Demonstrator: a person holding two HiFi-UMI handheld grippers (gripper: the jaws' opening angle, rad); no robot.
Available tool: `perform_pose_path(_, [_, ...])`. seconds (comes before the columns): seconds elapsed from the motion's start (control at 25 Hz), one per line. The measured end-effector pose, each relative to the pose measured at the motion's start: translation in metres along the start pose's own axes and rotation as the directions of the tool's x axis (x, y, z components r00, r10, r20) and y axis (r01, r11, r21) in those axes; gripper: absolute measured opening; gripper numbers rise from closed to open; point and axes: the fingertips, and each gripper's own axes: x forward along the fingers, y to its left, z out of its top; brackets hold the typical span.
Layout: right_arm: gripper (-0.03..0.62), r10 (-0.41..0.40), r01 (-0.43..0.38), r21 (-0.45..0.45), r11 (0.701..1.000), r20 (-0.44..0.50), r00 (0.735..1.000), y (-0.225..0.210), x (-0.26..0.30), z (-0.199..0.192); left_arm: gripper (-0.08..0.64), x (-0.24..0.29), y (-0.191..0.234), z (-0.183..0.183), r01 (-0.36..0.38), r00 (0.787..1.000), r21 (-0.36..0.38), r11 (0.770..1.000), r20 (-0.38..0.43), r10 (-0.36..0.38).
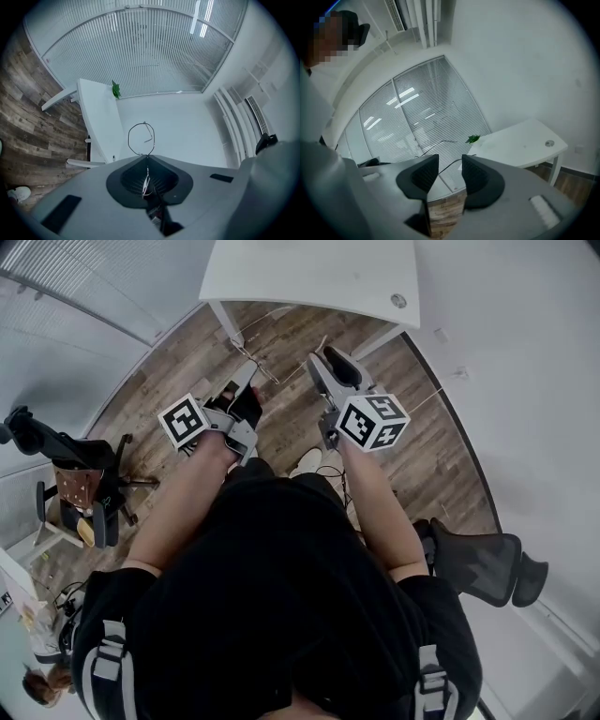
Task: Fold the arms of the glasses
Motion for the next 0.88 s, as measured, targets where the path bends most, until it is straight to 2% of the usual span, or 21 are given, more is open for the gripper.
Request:
perform_pose_path(0.12, [0.163, -0.024, 0.024, 0.031, 0.999, -0.009, 1.0, -0.004, 0.003, -0.002, 0.012, 0.001, 0.0, 0.0, 0.0, 1.0, 0.002, 1.0, -0.001, 0.0])
perform_pose_path(0.28, [0.163, -0.012, 0.013, 0.053, 0.999, -0.019, 1.0, -0.002, 0.008, -0.005, 0.012, 0.001, 0.001, 0.0, 0.0, 1.0, -0.002, 1.0, -0.006, 0.0])
perform_pose_path(0.56, [0.136, 0.015, -0.014, 0.052, 0.999, -0.015, 1.0, 0.001, 0.011, -0.003, 0.012, 0.003, 0.002, -0.003, -0.001, 1.0, -0.003, 1.0, -0.018, 0.001])
perform_pose_path(0.88, [0.133, 0.028, -0.028, 0.026, 0.999, -0.021, 0.999, 0.007, 0.017, -0.001, 0.012, 0.006, 0.002, -0.005, 0.0, 1.0, -0.005, 1.0, -0.03, 0.0])
